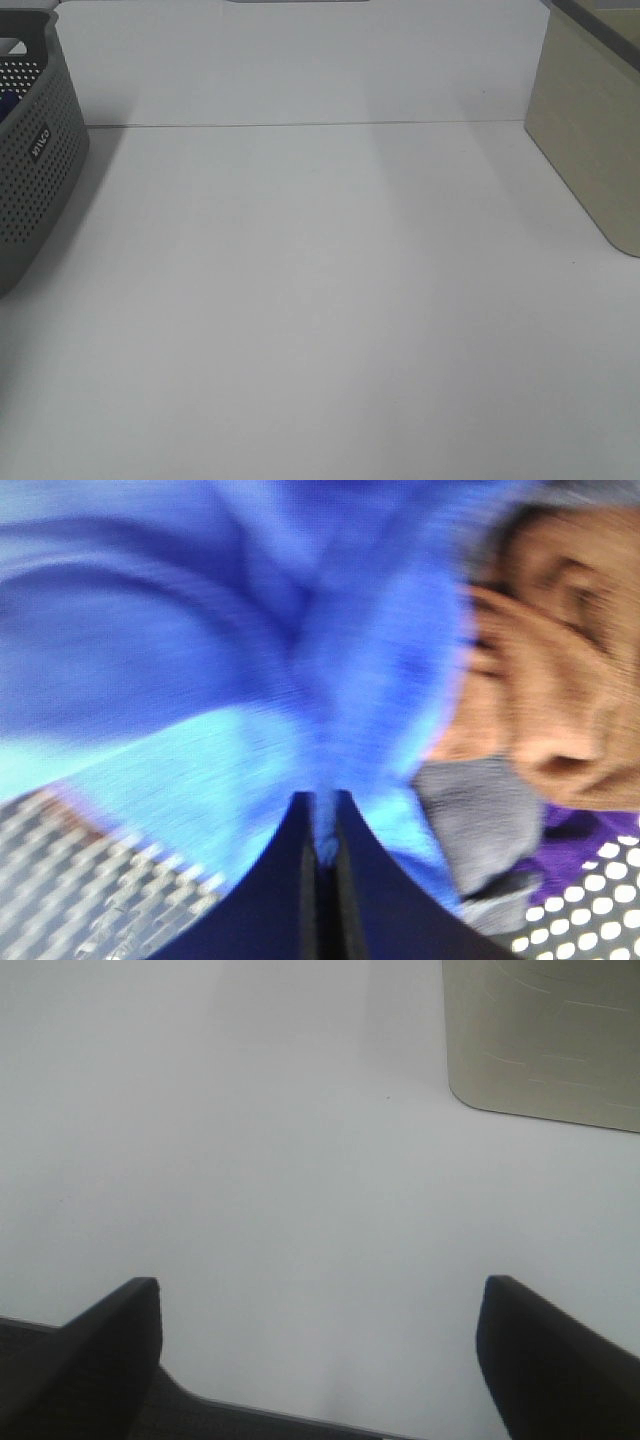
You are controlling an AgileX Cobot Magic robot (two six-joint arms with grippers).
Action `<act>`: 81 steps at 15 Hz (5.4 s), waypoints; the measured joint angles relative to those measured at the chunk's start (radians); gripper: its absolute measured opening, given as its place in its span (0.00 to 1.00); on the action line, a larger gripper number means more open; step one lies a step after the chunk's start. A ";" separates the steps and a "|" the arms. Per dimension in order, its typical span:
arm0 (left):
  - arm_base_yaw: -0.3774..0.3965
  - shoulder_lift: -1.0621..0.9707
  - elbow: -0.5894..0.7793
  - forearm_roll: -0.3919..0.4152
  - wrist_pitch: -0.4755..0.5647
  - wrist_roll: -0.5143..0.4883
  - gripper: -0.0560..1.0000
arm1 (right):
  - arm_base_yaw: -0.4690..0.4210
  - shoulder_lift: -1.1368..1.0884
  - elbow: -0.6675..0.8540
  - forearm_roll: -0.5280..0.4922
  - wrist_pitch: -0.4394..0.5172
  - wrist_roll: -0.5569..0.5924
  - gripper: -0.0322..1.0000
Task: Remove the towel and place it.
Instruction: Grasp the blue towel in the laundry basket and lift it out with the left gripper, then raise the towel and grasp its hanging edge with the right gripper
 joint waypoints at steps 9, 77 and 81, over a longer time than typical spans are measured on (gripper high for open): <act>-0.125 -0.135 -0.346 0.054 0.038 -0.202 0.05 | 0.000 0.000 0.000 0.002 0.000 0.000 0.84; -1.084 -0.376 -0.375 0.045 -0.114 -0.106 0.05 | 0.279 1.783 -0.427 1.562 -0.190 -1.652 0.05; -1.084 -0.376 -0.375 0.045 -0.115 -0.356 0.05 | 0.279 1.652 -0.554 1.207 -0.273 -1.193 0.05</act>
